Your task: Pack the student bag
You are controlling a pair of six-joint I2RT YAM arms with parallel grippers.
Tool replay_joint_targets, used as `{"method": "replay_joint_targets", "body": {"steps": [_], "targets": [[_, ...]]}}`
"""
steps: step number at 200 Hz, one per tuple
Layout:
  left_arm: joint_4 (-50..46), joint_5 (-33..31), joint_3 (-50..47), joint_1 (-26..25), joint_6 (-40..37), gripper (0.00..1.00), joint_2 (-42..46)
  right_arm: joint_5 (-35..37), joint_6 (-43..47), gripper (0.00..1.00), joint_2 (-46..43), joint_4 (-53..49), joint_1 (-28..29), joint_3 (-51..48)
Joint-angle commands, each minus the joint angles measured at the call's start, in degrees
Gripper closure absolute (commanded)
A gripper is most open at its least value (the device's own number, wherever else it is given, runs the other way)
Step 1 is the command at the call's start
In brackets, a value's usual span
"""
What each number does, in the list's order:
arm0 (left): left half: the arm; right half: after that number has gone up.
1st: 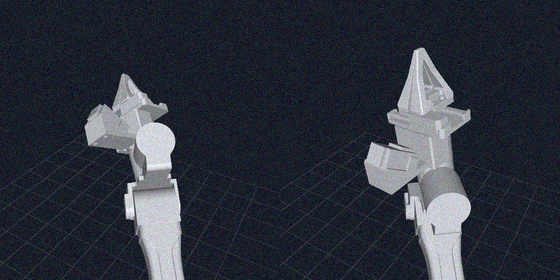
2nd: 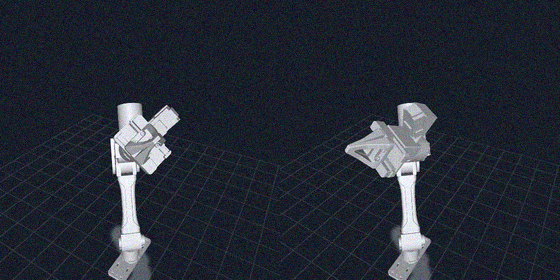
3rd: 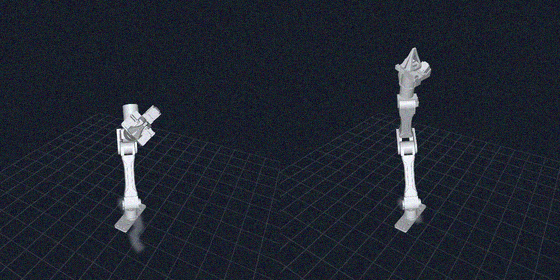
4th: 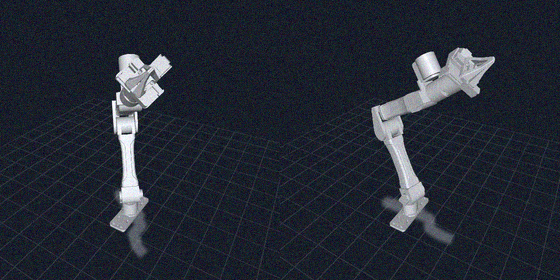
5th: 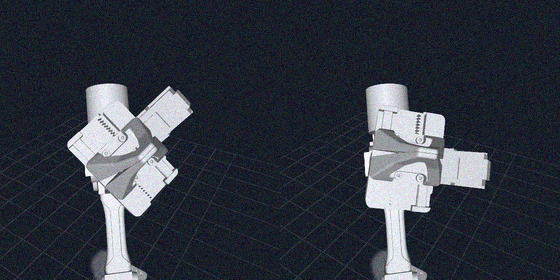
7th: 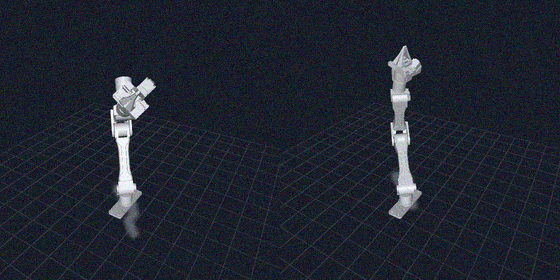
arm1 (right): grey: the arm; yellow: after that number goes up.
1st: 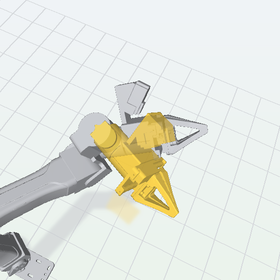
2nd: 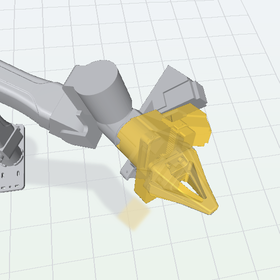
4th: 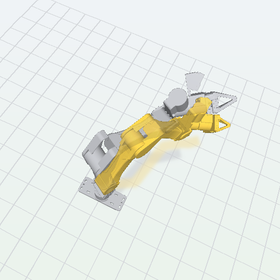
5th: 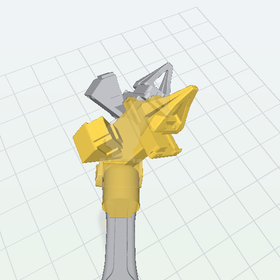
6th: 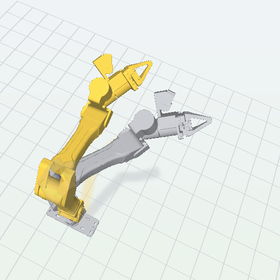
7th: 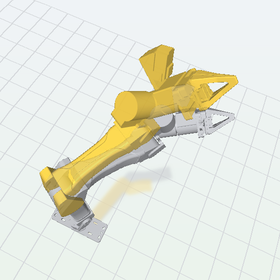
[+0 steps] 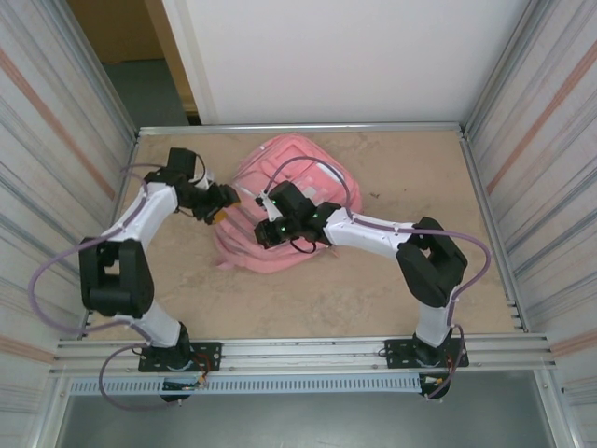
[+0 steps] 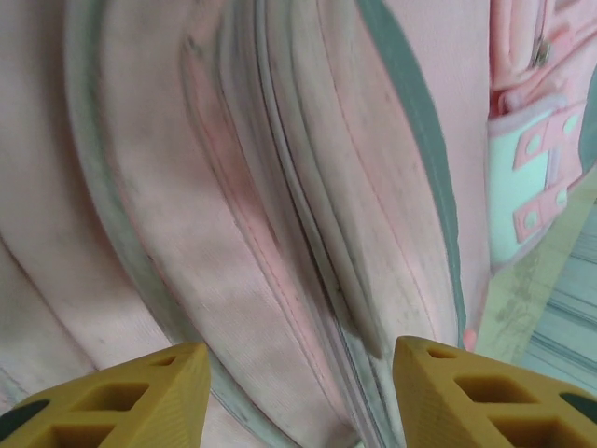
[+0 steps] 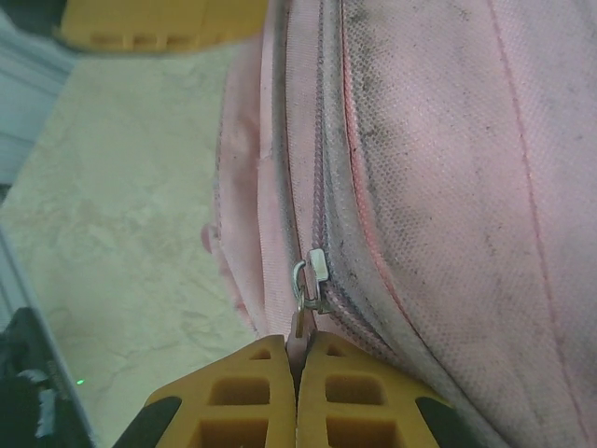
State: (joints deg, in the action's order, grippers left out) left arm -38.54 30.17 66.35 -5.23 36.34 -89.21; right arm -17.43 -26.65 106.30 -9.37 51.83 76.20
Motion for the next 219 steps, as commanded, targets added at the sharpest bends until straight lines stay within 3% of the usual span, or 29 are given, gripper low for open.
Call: {"method": "replay_joint_targets", "body": {"steps": [1,34,40,54,63,87,120,164,173,188,199,204,215,219], "targets": [[4.72,0.79,-1.26,-1.41,5.37,0.47,0.25,-5.32,-0.04,1.0,1.31,3.29,1.01,1.69],[8.91,-1.87,-1.31,-5.77,7.17,0.5,-1.97,-6.13,-2.38,1.0,2.58,2.02,2.19,3.11],[9.49,-2.53,-1.83,-6.46,7.09,0.59,-2.81,-5.76,-3.06,1.0,2.32,2.63,2.28,2.56],[10.17,-1.22,-2.96,-6.51,6.95,0.9,-5.23,-4.66,-3.41,1.0,1.27,3.25,2.33,0.78],[10.31,-0.54,-3.74,-5.99,6.72,1.0,-5.88,-2.79,-2.58,1.0,0.45,1.18,2.07,-0.03],[10.06,-0.11,-3.79,-4.81,3.08,1.0,-5.09,6.53,3.52,1.0,-4.78,-7.01,0.25,-5.07],[3.15,5.29,0.91,-4.95,-4.71,1.0,-7.64,19.34,11.05,1.0,-10.84,-19.09,-5.96,-9.87],[4.53,9.19,-0.49,-9.42,-9.82,1.0,-9.62,19.68,13.23,0.94,-17.67,-18.2,-15.76,-15.05],[4.21,9.04,0.11,-10.81,-10.96,1.0,-9.48,19.51,12.9,0.89,-18.96,-17.98,-16.66,-15.79],[3.4,9.08,1.61,-13.14,-13.72,1.0,-8.8,18.04,12.85,0.7,-22.45,-15.32,-17.33,-18.96],[2.53,8.38,2.71,-14.28,-14.85,1.0,-7.85,17.94,13.02,0.62,-26.2,-13.85,-17.38,-21.4],[2.69,8.48,3.17,-14.49,-15.02,0.93,-7.18,18.93,12.97,0.59,-28.17,-13.37,-17.36,-22.28],[3.96,8.19,3.44,-14.39,-14.4,0.66,-4.76,23.25,12.14,0.53,-33.16,-12.4,-17.36,-24.76],[4.76,8.08,3.39,-14.37,-14.29,0.57,-3.43,25.07,11.94,0.42,-35.15,-11.67,-17.38,-25.82]]}}
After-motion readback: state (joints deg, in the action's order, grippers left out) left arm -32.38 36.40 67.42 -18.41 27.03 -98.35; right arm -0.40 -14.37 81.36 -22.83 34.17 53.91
